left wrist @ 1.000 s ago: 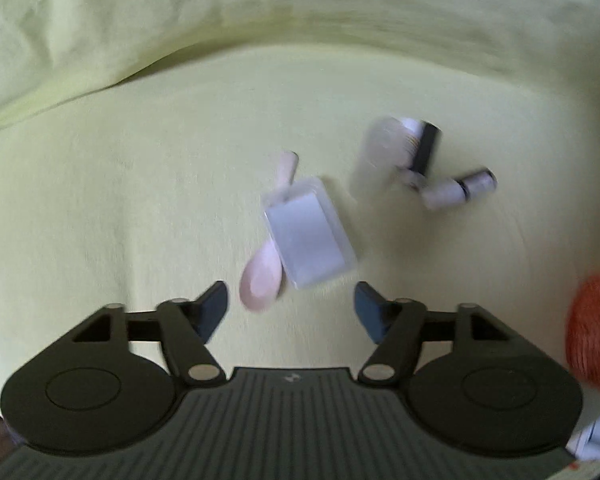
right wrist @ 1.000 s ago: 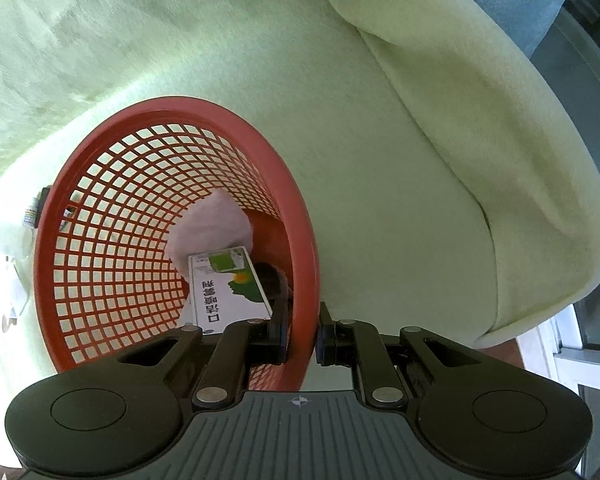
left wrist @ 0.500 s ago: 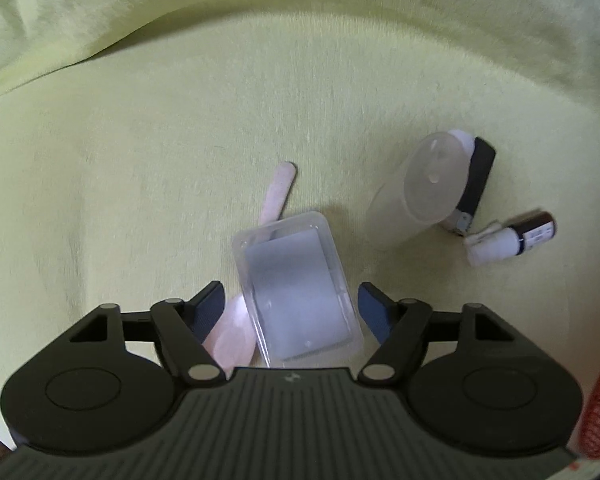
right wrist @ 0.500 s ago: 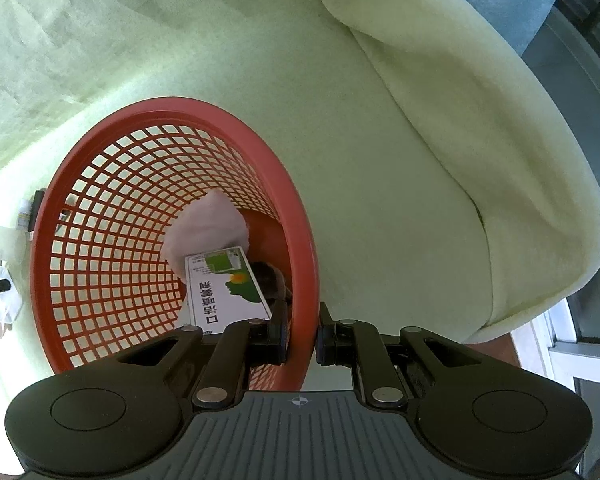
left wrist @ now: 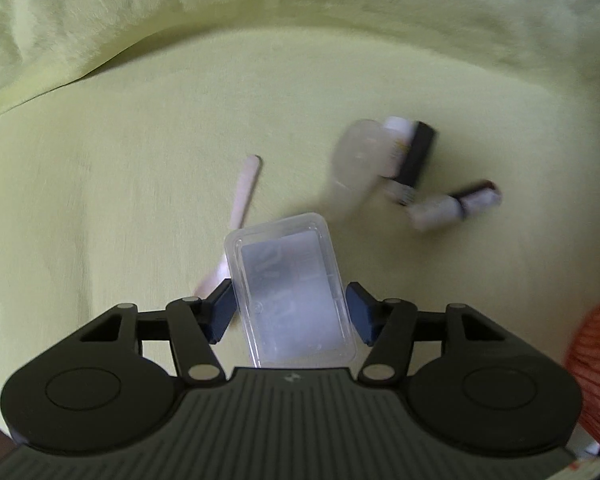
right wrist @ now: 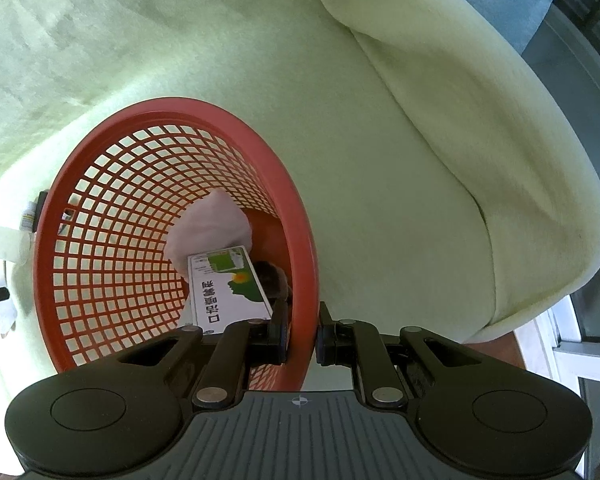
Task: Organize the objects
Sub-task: 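Grasp the clear plastic case with the left tool, then release the clear plastic case into the basket with the left tool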
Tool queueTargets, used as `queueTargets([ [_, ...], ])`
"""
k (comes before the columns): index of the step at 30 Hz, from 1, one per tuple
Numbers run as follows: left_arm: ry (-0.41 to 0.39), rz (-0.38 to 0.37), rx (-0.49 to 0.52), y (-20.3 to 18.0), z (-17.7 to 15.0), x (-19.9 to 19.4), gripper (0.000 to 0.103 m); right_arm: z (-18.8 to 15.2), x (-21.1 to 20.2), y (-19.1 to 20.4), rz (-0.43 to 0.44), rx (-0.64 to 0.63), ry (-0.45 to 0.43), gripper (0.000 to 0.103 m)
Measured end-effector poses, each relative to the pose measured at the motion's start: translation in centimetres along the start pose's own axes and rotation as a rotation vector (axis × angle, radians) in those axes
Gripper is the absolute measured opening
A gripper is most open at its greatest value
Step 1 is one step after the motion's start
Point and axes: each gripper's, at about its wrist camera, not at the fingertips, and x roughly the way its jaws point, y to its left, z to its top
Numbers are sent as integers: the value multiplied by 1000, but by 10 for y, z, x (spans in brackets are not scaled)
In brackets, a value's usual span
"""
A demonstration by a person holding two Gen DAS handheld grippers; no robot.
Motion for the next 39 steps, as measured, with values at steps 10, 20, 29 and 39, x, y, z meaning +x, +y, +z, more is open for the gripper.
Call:
queueTargets([
  [10, 32, -157, 196, -78, -29, -118, 56, -2, -2, -5, 30, -8, -12, 10],
  [20, -4, -399, 378, -184, -58, -176, 56, -2, -5, -6, 67, -20, -24, 10],
  [29, 57, -422, 475, -236, -76, -149, 56, -2, -3, -10, 85, -15, -28, 10],
  [39, 72, -392, 502, -253, -74, -127, 56, -2, -2, -11, 86, -6, -26, 10],
])
